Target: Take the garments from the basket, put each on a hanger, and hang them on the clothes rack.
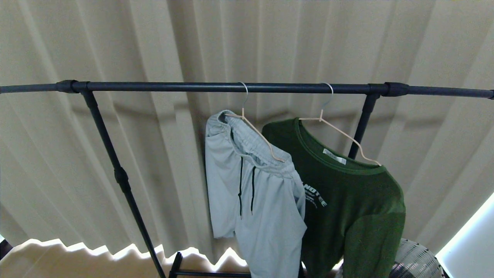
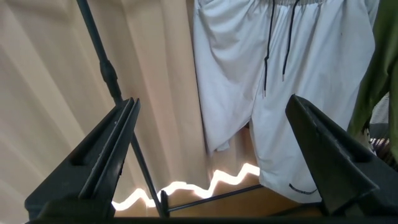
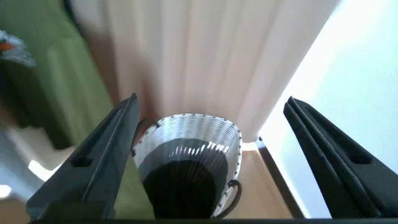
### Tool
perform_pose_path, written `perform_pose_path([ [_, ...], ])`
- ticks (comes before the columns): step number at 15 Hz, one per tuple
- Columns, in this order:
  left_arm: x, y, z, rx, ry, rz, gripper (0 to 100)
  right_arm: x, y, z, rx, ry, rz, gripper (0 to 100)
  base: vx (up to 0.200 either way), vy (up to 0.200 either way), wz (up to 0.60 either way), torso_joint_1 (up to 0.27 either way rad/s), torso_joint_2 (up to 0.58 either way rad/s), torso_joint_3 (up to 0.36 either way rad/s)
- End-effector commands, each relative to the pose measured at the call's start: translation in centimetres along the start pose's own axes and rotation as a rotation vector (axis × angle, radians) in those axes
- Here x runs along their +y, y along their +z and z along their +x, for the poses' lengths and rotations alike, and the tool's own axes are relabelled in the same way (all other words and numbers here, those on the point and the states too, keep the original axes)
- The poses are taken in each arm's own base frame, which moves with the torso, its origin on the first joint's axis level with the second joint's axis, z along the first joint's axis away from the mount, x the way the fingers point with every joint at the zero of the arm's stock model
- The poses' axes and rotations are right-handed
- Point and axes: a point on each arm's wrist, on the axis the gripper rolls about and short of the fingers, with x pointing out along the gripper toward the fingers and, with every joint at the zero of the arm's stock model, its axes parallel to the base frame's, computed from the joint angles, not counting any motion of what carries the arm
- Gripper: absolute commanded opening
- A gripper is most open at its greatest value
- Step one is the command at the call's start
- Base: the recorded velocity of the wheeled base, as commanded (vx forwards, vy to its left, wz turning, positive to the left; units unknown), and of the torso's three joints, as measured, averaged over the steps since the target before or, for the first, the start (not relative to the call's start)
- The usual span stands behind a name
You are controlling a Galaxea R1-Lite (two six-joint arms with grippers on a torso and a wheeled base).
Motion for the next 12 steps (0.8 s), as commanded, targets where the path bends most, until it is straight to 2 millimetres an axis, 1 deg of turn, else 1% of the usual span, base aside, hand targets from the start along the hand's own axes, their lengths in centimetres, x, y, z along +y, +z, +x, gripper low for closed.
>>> perform_pose_path([
  [1, 0.01, 0.02, 0.0, -0.001, 0.005, -0.019, 100, -0.13, -1.22, -0.4, -0.064, 0.016, 0.032, 100, 0.0, 0.0, 0.0, 0.0, 0.0, 0.0],
  [3, 0.01, 0.02, 0.0, -0.001, 0.005, -0.027, 100, -0.13, -1.22, -0.4, -0.064, 0.016, 0.032, 100, 0.0, 0.0, 0.0, 0.0, 0.0, 0.0],
  [4, 0.03, 0.17, 0.0, -0.016, 0.008, -0.071, 100, -0.03, -1.32, -0.45, -0.076, 0.07, 0.036, 100, 0.0, 0.0, 0.0, 0.0, 0.0, 0.0],
  [6, 0.03, 0.16, 0.0, -0.015, 0.008, -0.067, 100, 0.14, -1.53, -0.47, -0.08, 0.144, 0.054, 100, 0.0, 0.0, 0.0, 0.0, 0.0, 0.0],
  [7, 0.03, 0.16, 0.0, -0.015, 0.009, -0.067, 100, 0.34, -1.37, -0.57, -0.102, 0.268, 0.078, 100, 0.0, 0.0, 0.0, 0.0, 0.0, 0.0],
  [8, 0.03, 0.17, 0.0, -0.016, 0.008, -0.076, 100, 0.43, -1.33, -0.61, -0.11, 0.308, 0.067, 100, 0.0, 0.0, 0.0, 0.0, 0.0, 0.0],
  [12, 0.03, 0.19, 0.0, -0.018, 0.005, -0.077, 100, 0.47, -1.31, -0.63, -0.117, 0.328, 0.035, 100, 0.0, 0.0, 0.0, 0.0, 0.0, 0.0],
])
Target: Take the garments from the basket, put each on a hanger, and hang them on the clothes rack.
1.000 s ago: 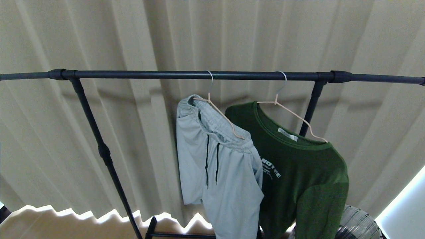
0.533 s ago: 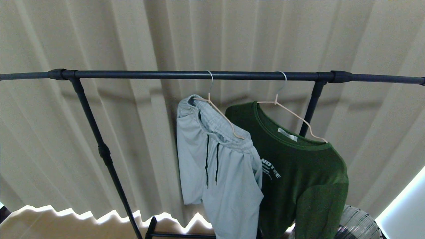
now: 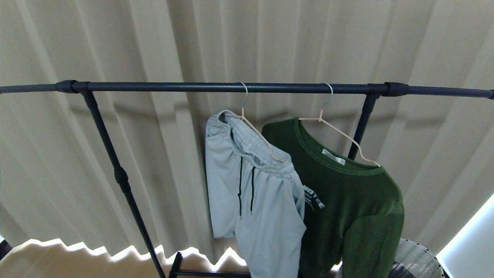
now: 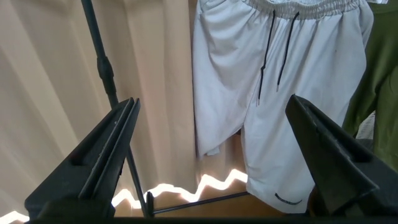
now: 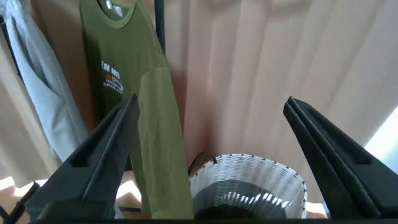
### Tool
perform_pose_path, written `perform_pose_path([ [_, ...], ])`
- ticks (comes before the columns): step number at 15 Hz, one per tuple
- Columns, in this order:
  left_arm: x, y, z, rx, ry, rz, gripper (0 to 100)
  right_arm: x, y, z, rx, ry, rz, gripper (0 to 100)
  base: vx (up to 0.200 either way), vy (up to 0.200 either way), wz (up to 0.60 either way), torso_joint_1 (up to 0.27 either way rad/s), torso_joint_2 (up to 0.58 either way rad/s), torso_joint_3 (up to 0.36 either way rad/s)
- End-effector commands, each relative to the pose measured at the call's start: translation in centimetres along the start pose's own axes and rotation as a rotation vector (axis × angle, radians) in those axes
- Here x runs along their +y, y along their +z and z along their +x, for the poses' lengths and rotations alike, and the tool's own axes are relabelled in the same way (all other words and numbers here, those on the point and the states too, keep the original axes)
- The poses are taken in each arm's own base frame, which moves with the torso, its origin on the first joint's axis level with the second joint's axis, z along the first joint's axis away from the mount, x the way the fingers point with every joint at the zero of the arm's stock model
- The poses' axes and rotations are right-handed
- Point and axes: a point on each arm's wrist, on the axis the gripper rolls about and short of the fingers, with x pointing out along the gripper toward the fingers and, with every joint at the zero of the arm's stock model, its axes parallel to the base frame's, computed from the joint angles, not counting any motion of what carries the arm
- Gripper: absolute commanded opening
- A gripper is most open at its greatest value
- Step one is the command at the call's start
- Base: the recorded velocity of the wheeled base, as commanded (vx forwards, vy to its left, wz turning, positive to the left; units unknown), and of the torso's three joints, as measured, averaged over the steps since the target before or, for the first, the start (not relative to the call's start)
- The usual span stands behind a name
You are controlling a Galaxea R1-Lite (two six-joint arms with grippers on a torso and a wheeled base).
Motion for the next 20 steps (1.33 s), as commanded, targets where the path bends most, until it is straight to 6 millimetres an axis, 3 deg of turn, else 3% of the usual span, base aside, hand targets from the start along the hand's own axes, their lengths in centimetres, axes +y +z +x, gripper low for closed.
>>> perform_pose_path([
  [1, 0.0, 0.0, -0.01, -0.002, -0.001, -0.002, 100, 0.0, -0.03, 0.0, 0.0, 0.003, -0.002, 100, 0.0, 0.0, 0.0, 0.0, 0.0, 0.0],
  [20, 0.0, 0.0, -0.01, -0.002, 0.002, 0.004, 100, -0.06, -0.01, 0.0, -0.001, -0.026, 0.044, 100, 0.0, 0.0, 0.0, 0.0, 0.0, 0.0],
])
